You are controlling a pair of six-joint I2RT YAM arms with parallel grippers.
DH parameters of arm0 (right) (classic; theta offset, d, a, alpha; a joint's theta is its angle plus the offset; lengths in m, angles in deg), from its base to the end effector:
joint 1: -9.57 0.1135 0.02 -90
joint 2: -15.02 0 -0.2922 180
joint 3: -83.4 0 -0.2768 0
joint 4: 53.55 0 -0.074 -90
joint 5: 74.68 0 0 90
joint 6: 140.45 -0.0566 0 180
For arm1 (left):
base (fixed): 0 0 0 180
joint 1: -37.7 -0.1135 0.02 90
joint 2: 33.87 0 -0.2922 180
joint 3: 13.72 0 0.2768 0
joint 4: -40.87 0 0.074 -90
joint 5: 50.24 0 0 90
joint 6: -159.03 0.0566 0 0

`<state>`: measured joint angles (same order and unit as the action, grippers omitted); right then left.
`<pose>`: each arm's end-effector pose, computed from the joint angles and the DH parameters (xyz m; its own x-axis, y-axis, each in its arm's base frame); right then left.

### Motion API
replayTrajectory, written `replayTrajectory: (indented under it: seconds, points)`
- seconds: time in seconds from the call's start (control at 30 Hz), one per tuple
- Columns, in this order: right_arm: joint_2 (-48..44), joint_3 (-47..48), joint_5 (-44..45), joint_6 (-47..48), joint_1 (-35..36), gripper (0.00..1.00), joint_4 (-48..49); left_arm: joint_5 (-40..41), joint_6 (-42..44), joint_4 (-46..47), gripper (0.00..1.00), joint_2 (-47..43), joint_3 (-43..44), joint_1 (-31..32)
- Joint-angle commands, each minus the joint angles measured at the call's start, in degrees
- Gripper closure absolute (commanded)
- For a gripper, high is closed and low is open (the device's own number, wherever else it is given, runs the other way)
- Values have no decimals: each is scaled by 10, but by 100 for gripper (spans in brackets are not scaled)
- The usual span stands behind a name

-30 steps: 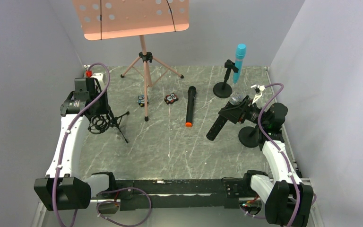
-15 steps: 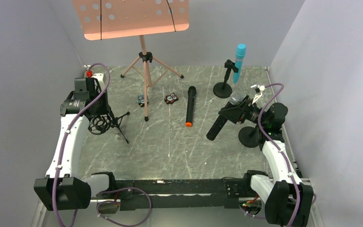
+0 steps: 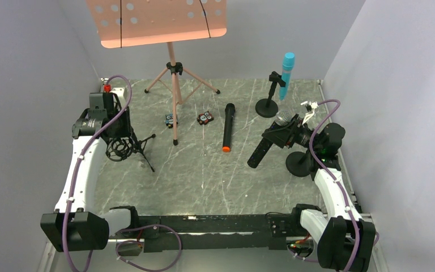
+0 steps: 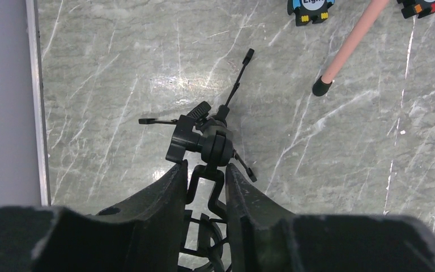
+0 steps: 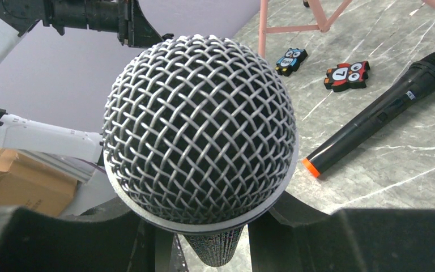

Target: Attach the microphones to the stand

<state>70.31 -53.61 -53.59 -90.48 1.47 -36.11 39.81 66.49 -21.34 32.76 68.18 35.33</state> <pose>0.2233 0.0216 0.3032 -0.4912 0.3037 -0.8164 -0.7227 0.3812 0.5766 0.2601 0.0108 0.3592 -0.7274 -0.0745 -0.6821 -0.0743 0.9968 -0.0296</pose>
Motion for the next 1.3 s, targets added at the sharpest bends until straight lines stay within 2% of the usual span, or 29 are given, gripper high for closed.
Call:
replayTrajectory:
  seconds: [0.0, 0.13, 0.33, 0.4, 0.47, 0.53, 0.6, 1.03, 1.17, 1.27]
  points:
    - [-4, 27, 1, 2, -2, 93, 19, -3, -4, -2, 67, 0, 23, 2]
    - [-4, 28, 1, 1, -3, 93, 20, -3, -1, -5, 77, 6, 24, 2]
    - [-6, 27, -1, -3, -4, 93, 26, -2, -1, -7, 71, 13, 21, 2]
    - [-8, 26, -1, -3, -5, 93, 26, -3, -1, -4, 72, 13, 16, 2]
    - [-8, 26, -2, -3, -6, 93, 26, -2, -1, -2, 76, 10, 11, 2]
    - [-8, 27, -3, -3, -7, 93, 26, -2, -1, -1, 90, 6, 10, 2]
    - [-8, 26, -2, -3, -7, 93, 26, -3, -3, -2, 99, -4, 13, 2]
    - [-7, 26, -3, -2, -10, 93, 27, -43, -6, -40, 100, -58, 38, 6]
    - [-5, 26, -2, -1, -10, 93, 27, -62, -18, -46, 100, -77, 31, 20]
    - [-4, 26, -2, -1, -10, 93, 26, -64, -32, -50, 100, -88, 27, 61]
